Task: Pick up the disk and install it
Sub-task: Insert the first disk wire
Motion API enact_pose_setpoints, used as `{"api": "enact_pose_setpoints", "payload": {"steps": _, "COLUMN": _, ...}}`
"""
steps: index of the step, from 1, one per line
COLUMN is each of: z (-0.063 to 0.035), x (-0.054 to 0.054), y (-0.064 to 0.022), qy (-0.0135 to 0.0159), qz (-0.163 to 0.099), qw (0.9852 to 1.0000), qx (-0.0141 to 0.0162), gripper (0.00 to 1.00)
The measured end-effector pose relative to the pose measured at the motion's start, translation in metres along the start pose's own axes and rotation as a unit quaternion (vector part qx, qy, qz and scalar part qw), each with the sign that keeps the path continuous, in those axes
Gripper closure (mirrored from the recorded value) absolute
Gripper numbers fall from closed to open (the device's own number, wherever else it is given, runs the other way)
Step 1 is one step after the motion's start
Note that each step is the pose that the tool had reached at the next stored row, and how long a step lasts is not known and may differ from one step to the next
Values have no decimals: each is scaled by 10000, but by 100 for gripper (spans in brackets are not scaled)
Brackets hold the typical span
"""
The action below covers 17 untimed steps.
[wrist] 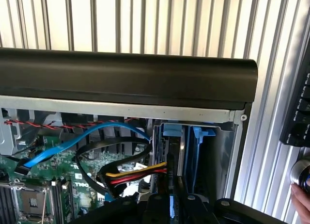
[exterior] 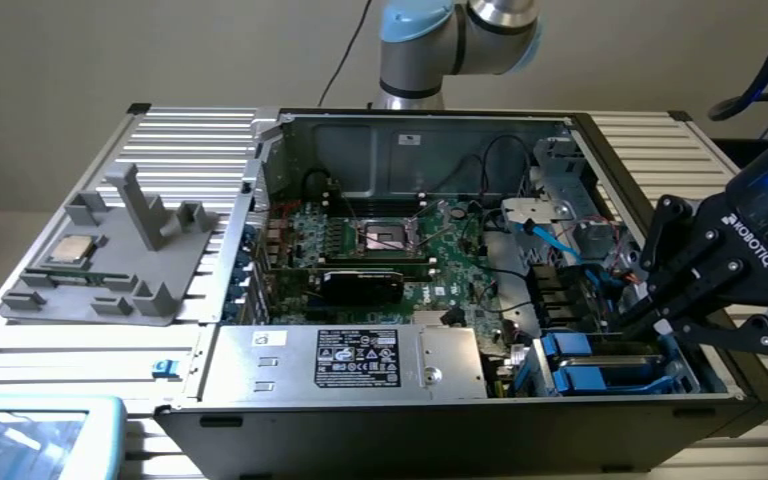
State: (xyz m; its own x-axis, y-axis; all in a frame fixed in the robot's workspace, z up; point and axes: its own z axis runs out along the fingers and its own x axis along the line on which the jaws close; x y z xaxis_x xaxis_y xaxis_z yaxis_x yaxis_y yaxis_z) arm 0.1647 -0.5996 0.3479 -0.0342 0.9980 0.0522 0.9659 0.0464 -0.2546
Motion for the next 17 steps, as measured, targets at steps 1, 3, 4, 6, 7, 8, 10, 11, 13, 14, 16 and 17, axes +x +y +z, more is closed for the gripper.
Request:
{"api": "enact_pose_setpoints", "payload": {"steps": 1, "z": 2, "x": 3, "y": 1, "qy": 0, "qz": -2, "qw": 10000, "qx": 0, "gripper": 84}}
{"api": "enact_pose_setpoints", "payload": {"steps": 3, "z": 3, "x": 3, "y": 1, "qy": 0, "qz": -3, "qw": 10000, "qx": 0, "gripper": 84}}
{"api": "enact_pose_setpoints", "payload": {"steps": 4, "z": 3, "x": 3, "y": 1, "qy": 0, "qz": -3, "qw": 10000, "qx": 0, "gripper": 84}}
{"api": "enact_pose_setpoints", "payload": {"steps": 6, "z": 7, "x": 4, "y": 2, "qy": 0, "qz": -3, "qw": 10000, "qx": 0, "gripper": 84}}
{"api": "enact_pose_setpoints", "payload": {"steps": 7, "z": 15, "x": 4, "y": 4, "qy": 0, "qz": -3, "qw": 10000, "qx": 0, "gripper": 84}}
{"api": "enact_pose_setpoints", "payload": {"steps": 8, "z": 22, "x": 6, "y": 7, "qy": 0, "qz": -3, "qw": 10000, "qx": 0, "gripper": 84}}
{"api": "enact_pose_setpoints", "payload": {"steps": 10, "z": 41, "x": 14, "y": 16, "qy": 0, "qz": -5, "qw": 10000, "qx": 0, "gripper": 84}}
{"api": "enact_pose_setpoints", "payload": {"steps": 11, "z": 43, "x": 15, "y": 17, "qy": 1, "qz": -5, "qw": 10000, "qx": 0, "gripper": 84}}
{"api": "enact_pose_setpoints", "payload": {"steps": 13, "z": 43, "x": 15, "y": 17, "qy": 0, "qz": -5, "qw": 10000, "qx": 0, "gripper": 84}}
{"api": "enact_pose_setpoints", "payload": {"steps": 14, "z": 43, "x": 15, "y": 17, "qy": 0, "qz": -4, "qw": 10000, "qx": 0, "gripper": 84}}
{"api": "enact_pose_setpoints", "payload": {"steps": 16, "z": 46, "x": 18, "y": 17, "qy": 0, "qz": -4, "qw": 10000, "qx": 0, "gripper": 84}}
{"api": "enact_pose_setpoints", "payload": {"steps": 17, "z": 49, "x": 19, "y": 19, "qy": 0, "qz": -4, "qw": 10000, "qx": -1, "gripper": 84}}
